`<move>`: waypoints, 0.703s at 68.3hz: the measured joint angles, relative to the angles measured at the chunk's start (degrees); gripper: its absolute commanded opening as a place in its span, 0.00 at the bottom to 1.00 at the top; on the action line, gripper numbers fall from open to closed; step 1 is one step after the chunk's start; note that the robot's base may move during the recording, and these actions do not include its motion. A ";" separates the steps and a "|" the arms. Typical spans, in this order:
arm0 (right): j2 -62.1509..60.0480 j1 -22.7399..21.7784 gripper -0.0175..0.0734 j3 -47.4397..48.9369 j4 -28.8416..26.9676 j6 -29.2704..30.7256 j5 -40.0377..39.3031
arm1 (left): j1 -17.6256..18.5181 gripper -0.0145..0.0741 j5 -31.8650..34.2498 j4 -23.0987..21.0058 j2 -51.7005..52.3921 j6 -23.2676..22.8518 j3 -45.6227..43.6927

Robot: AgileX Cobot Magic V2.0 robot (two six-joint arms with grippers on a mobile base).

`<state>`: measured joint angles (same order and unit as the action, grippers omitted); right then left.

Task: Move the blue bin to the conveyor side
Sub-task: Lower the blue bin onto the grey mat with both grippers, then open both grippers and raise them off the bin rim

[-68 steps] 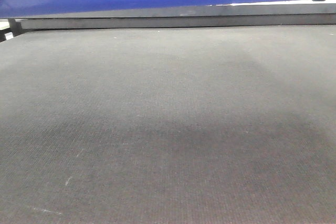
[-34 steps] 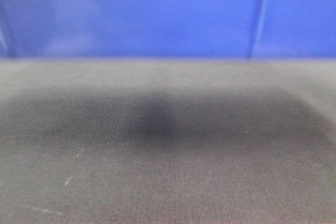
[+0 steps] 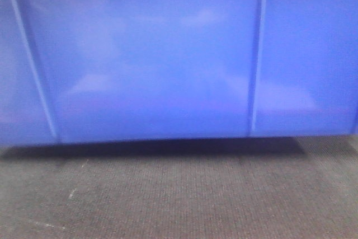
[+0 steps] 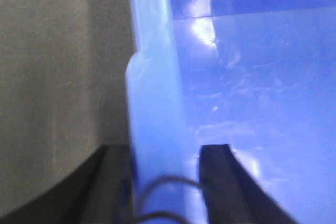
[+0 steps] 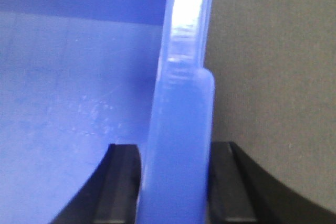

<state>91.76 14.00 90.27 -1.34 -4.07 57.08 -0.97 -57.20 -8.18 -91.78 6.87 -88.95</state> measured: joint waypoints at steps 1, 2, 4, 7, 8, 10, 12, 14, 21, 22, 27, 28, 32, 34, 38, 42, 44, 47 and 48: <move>0.00 0.00 0.64 0.00 0.00 -0.02 -0.42 | 0.00 0.59 0.40 -0.15 0.00 0.04 -0.09; 0.00 0.00 0.70 0.00 0.00 -0.02 -0.81 | 0.00 0.62 0.52 -0.27 0.00 0.14 -0.23; -0.12 0.00 0.77 0.21 0.00 0.02 -1.46 | 0.00 0.68 0.80 -0.39 0.00 0.14 -0.55; -0.39 0.00 0.83 0.49 0.00 0.12 -1.90 | 0.00 0.74 1.04 -0.77 0.13 0.25 -0.66; -0.51 0.00 0.82 0.50 0.00 0.12 -2.04 | 0.00 0.77 1.04 -0.77 0.13 0.25 -0.77; -0.62 0.00 0.82 0.58 0.00 0.12 -2.17 | 0.11 0.83 1.04 -1.03 0.13 0.36 -0.76; -0.65 0.00 0.81 0.62 0.00 0.12 -2.27 | 0.11 0.85 1.04 -1.14 0.21 0.36 -0.76; -0.76 0.00 0.81 0.62 0.00 0.12 -2.27 | 0.11 0.85 1.04 -1.14 0.21 0.36 -0.76; -1.77 0.00 0.81 0.62 0.00 0.23 -2.27 | 0.11 0.85 0.42 -1.14 0.67 0.46 -0.80; -2.01 0.00 0.81 0.62 0.00 0.23 -2.27 | 0.11 0.85 0.29 -1.14 0.82 0.46 -0.80; -3.92 0.00 0.81 0.62 0.00 0.23 -2.04 | 0.11 0.85 -0.67 -1.14 2.33 0.46 -0.80; -4.39 0.00 0.81 0.62 0.00 0.23 -2.03 | 0.11 0.85 -0.79 -1.14 2.73 0.46 -0.80; -6.72 0.00 0.79 0.62 0.00 0.23 -1.64 | 0.11 0.83 -1.14 -1.14 5.04 0.46 -0.80; -7.92 0.00 0.77 0.62 0.00 0.23 -1.49 | 0.11 0.83 -1.14 -1.14 6.32 0.46 -0.80; -11.15 0.00 0.66 0.62 0.00 0.23 -1.15 | 0.11 0.79 -1.14 -1.14 9.99 0.46 -0.80; -14.22 0.00 0.54 0.62 0.00 0.23 -0.91 | 0.11 0.71 -1.03 -1.14 13.68 0.46 -0.68; -15.61 0.00 0.46 0.39 0.00 0.23 -0.93 | 0.11 0.66 -0.89 -1.14 15.38 0.46 -0.27; -17.79 0.00 0.36 -0.56 0.00 0.23 -0.93 | 0.11 0.56 -0.42 -1.14 18.01 0.46 0.49; -18.90 0.00 0.35 -0.92 0.00 0.23 -0.93 | 0.11 0.53 -0.18 -1.14 18.88 0.46 0.85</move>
<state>72.86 14.00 89.35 -1.34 -3.83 56.16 -0.86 -57.38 -9.32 -72.90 7.33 -88.10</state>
